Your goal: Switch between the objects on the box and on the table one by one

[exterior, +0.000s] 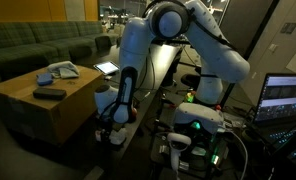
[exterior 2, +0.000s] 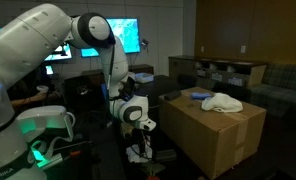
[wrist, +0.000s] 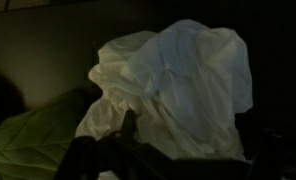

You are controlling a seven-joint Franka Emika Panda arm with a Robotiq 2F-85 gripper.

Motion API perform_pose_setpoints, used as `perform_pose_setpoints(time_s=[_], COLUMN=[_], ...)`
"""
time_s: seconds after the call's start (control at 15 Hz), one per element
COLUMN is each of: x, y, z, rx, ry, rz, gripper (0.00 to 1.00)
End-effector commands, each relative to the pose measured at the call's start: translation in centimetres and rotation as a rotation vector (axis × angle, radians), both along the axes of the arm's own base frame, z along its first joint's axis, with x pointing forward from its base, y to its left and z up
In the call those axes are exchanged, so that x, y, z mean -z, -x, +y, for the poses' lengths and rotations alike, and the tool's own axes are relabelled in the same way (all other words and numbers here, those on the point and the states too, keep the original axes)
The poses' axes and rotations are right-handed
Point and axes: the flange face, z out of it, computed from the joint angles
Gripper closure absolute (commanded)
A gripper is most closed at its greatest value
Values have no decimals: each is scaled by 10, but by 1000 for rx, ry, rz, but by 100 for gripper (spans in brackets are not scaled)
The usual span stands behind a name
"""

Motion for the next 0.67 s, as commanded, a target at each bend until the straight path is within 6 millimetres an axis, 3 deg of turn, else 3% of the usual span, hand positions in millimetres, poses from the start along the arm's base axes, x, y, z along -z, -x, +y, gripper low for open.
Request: perform_pose_setpoints(time_s=[0.0, 0.13, 0.4, 0.6], x=[6, 5, -8, -32], y=[-6, -4, 1, 10], z=[1, 1, 7, 13], rx=[5, -2, -25, -91], ry=[-10, -12, -28, -75], rz=[18, 25, 41, 77], gripper=[29, 37, 69, 91])
